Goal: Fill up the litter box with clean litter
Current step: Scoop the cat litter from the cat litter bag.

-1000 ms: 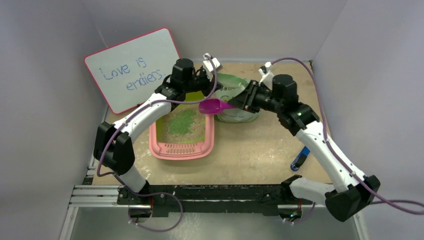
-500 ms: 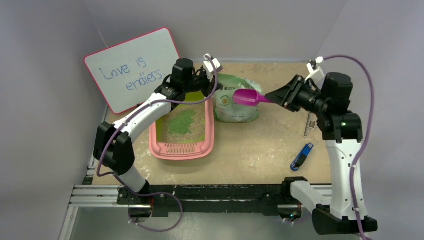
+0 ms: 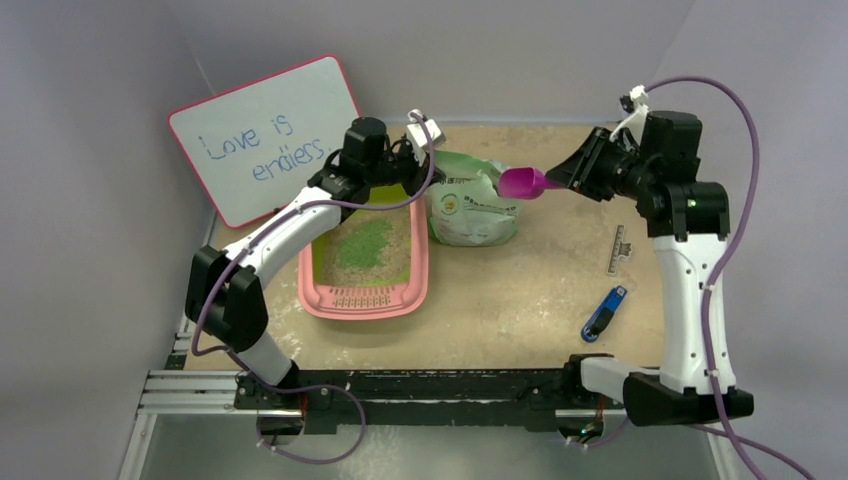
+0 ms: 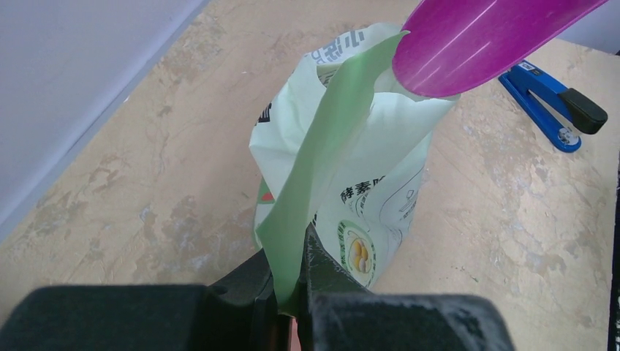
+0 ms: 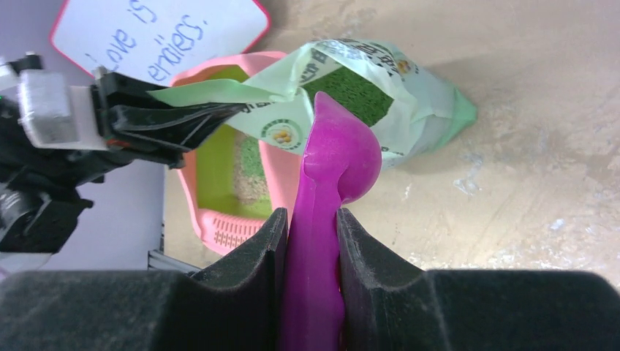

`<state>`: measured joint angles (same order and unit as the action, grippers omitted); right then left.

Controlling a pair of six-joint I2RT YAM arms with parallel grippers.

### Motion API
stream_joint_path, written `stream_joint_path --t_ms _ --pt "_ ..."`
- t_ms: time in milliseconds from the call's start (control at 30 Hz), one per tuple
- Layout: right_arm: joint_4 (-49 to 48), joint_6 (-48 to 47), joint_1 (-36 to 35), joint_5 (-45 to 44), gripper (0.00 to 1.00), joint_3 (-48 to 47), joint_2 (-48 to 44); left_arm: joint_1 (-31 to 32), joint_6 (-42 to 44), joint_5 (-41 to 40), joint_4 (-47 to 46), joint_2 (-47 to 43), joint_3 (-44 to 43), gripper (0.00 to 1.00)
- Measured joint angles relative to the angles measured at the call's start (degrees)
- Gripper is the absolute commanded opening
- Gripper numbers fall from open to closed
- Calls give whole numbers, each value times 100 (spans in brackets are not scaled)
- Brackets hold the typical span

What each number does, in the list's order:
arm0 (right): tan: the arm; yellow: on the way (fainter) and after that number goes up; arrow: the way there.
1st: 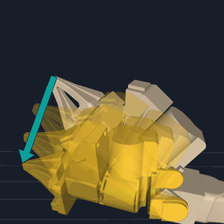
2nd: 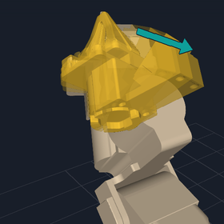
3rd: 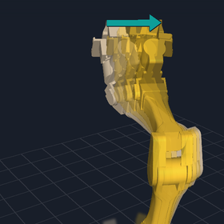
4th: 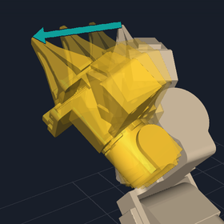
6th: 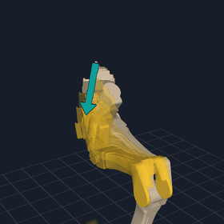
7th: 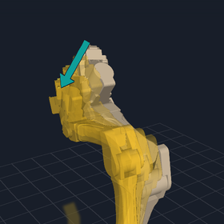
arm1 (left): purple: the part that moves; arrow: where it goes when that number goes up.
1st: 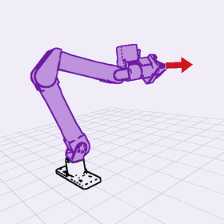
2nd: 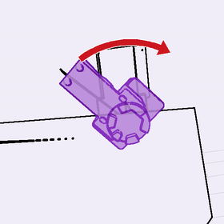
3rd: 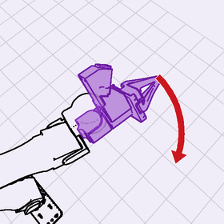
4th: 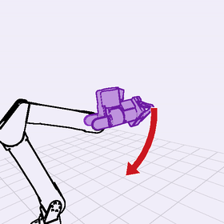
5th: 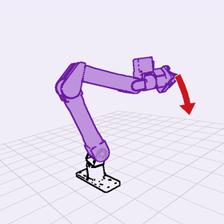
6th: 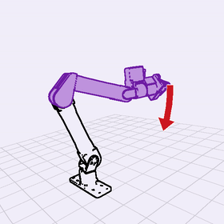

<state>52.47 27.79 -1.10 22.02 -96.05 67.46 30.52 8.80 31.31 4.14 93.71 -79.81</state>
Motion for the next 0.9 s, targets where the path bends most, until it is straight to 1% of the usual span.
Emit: stream_joint_path --t_ms 400,633,733,900 --pt "11 -289 4 61 0 -4 693 0 195 424 72 -63 50 0" --pt "179 -643 -55 131 0 -138 1602 -11 535 791 188 -70 39 0" --pt "391 -748 -216 -74 0 -203 1897 -11 662 898 385 -55 -59 0" --pt "614 -876 -776 -785 0 -564 2317 -15 876 988 680 133 -376 0"
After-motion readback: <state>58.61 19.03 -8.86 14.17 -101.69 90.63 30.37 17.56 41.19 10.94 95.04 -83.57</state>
